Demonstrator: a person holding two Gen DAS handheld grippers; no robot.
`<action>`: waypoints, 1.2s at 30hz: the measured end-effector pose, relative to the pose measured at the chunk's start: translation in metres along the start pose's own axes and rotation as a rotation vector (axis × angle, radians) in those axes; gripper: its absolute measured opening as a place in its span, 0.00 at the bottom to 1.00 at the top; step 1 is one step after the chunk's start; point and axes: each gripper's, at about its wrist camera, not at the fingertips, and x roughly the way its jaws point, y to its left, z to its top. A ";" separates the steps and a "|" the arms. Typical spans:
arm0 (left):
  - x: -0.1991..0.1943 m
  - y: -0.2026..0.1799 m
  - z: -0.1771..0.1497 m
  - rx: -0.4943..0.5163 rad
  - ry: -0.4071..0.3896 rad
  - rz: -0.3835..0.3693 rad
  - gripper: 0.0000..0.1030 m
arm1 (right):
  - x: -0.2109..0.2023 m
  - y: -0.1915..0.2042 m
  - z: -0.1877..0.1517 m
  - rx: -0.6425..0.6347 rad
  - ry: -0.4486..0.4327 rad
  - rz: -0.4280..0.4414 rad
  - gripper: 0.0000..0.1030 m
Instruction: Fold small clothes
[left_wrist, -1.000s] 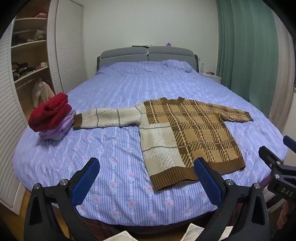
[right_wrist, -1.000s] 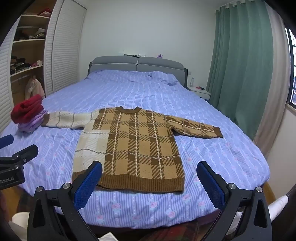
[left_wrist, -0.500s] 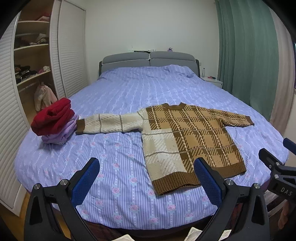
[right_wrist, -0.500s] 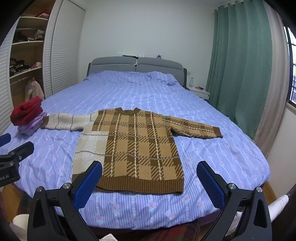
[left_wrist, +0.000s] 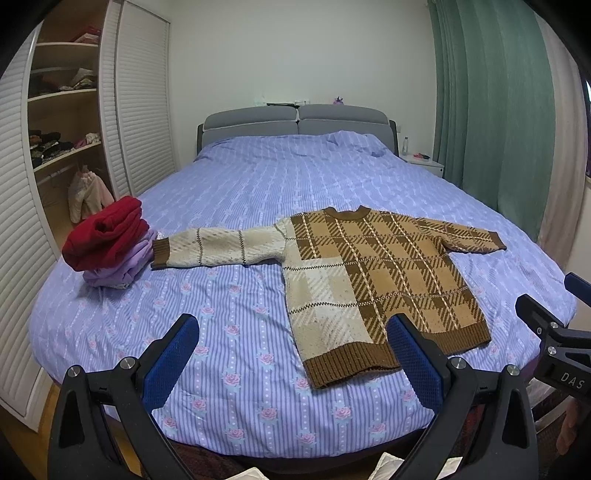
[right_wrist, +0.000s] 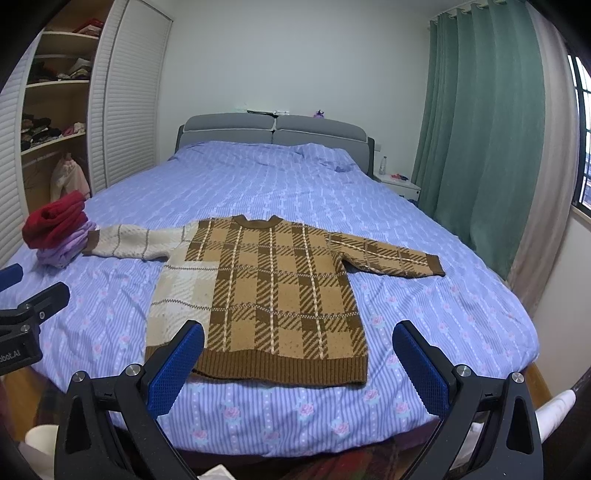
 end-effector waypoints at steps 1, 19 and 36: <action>0.000 0.000 0.000 0.000 -0.001 -0.001 1.00 | 0.000 0.000 0.000 -0.001 0.001 0.002 1.00; 0.004 0.004 -0.001 -0.007 0.006 -0.001 1.00 | 0.003 0.002 0.003 -0.005 0.009 0.004 1.00; 0.012 0.009 -0.005 -0.013 0.009 0.002 1.00 | 0.005 0.003 0.003 -0.007 0.011 0.005 1.00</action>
